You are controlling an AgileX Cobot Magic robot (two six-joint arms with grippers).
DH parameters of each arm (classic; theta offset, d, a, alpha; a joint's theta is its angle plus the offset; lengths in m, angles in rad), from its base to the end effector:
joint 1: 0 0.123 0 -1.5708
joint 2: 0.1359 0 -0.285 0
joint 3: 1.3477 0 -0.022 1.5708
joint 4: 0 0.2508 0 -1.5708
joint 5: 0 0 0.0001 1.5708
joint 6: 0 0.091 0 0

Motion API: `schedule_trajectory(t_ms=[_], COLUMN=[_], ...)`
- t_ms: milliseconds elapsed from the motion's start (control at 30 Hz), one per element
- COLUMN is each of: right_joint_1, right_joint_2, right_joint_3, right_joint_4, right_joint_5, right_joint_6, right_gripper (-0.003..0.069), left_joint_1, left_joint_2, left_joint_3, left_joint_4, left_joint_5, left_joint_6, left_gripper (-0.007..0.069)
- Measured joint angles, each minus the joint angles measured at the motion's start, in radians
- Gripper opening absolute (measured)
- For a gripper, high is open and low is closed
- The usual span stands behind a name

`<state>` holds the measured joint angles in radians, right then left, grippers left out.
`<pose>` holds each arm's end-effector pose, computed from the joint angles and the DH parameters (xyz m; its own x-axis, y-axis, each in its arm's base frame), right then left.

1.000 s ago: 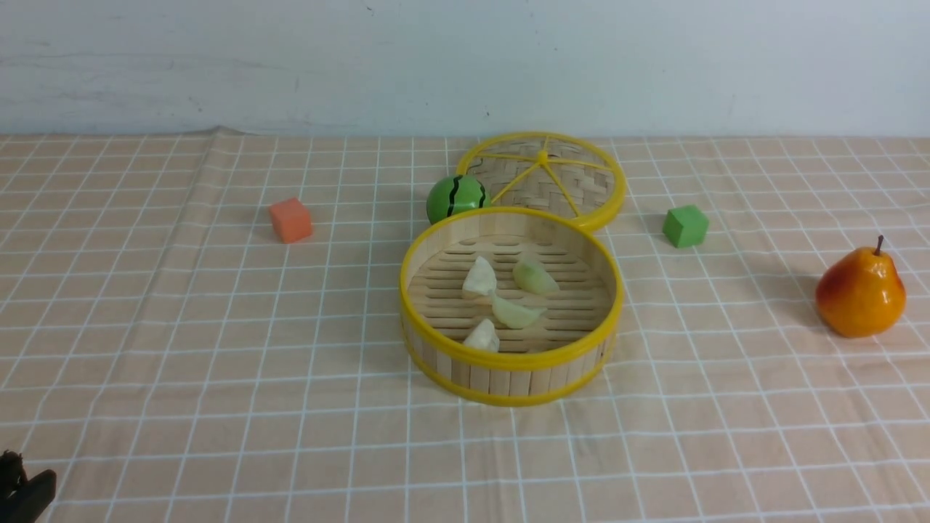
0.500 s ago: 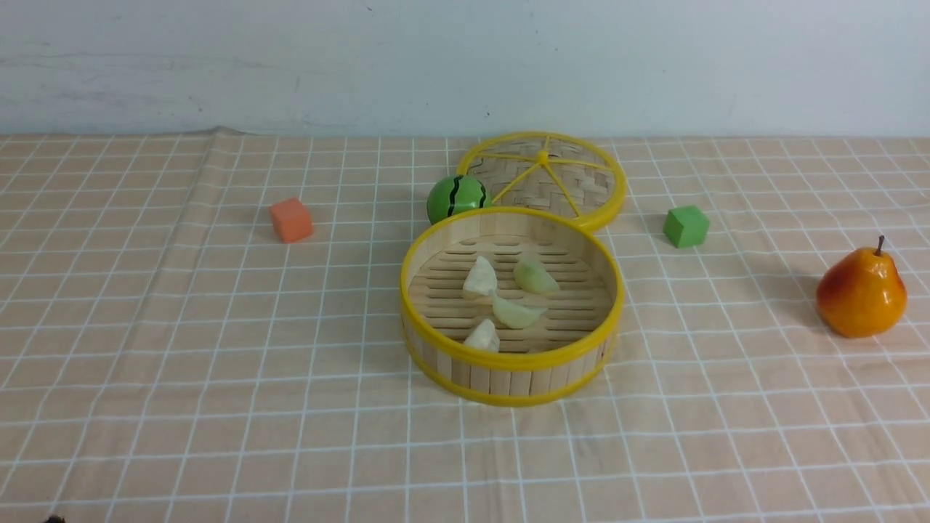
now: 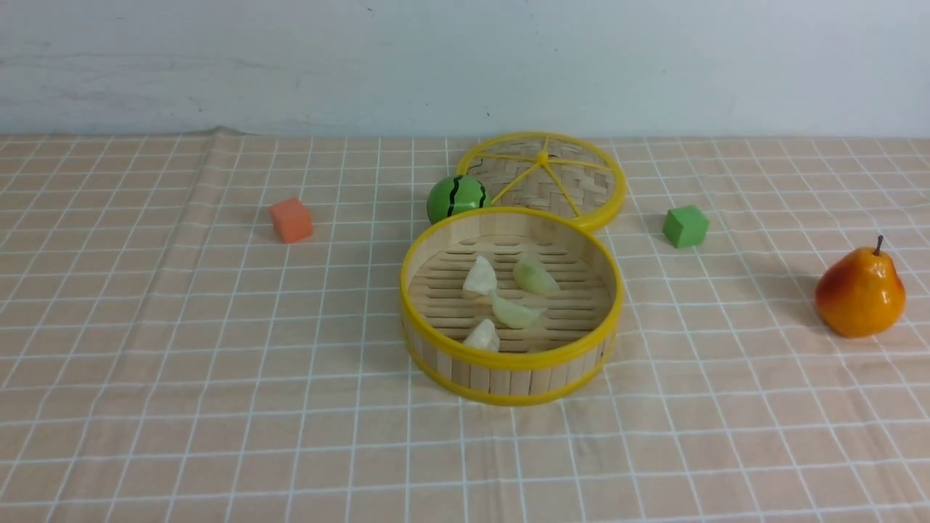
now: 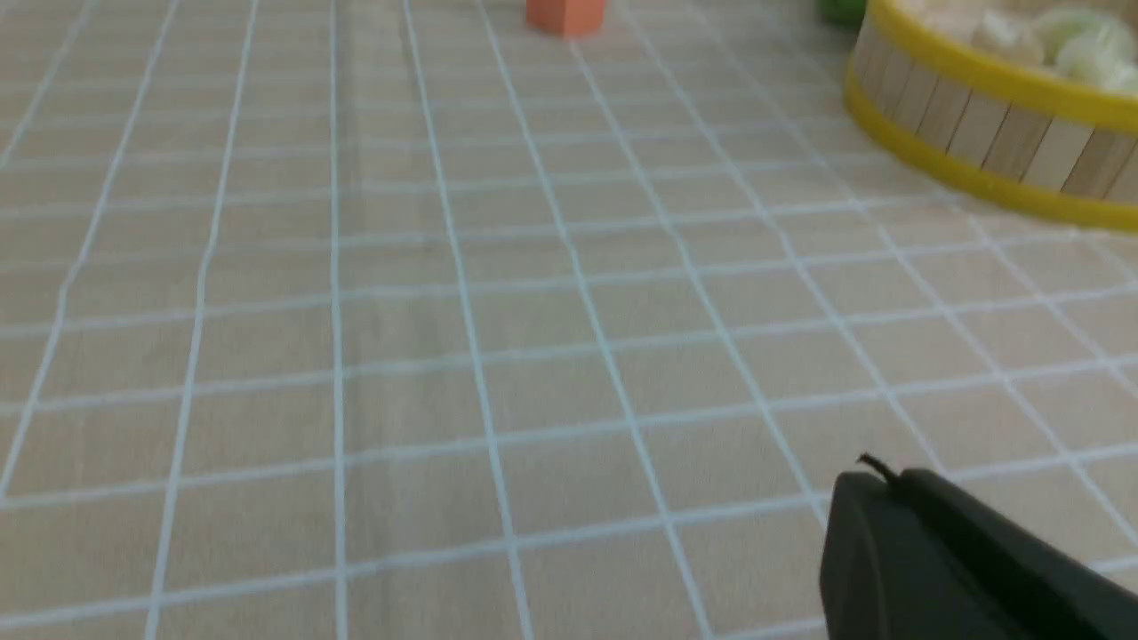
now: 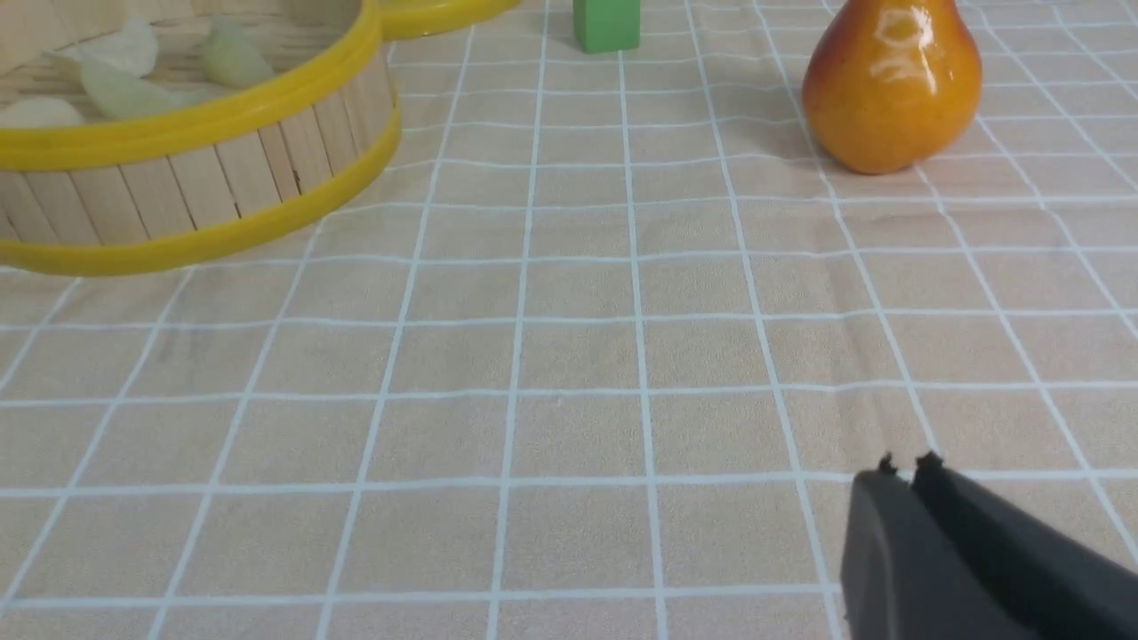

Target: Put the dumplings into the steamer on the table with the brown tablecloth.

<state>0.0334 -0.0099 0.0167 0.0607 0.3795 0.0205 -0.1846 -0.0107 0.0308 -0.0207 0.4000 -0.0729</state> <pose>0.0523 0.0038 0.1740 -0.2972 0.0669 -0.9525 -0.0321 0.9963 0.0800 0.0509 -0.0103 0.1675 -0.3374 -0.0304 -0.9409 0.1607 0.9829 -0.0894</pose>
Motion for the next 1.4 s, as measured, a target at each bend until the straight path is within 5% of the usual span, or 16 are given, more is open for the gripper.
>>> schedule_trajectory(t_ms=[1400], right_joint_1=[0.000], right_joint_2=[0.000], right_joint_3=[0.000], right_joint_4=[0.000], right_joint_5=[0.000], right_joint_6=[0.000], right_gripper=[0.0080], left_joint_1=[0.000], left_joint_2=[0.000], left_joint_3=[0.000], left_joint_4=[-0.003], left_joint_5=[0.002], left_joint_6=[0.000], left_gripper=[-0.0014])
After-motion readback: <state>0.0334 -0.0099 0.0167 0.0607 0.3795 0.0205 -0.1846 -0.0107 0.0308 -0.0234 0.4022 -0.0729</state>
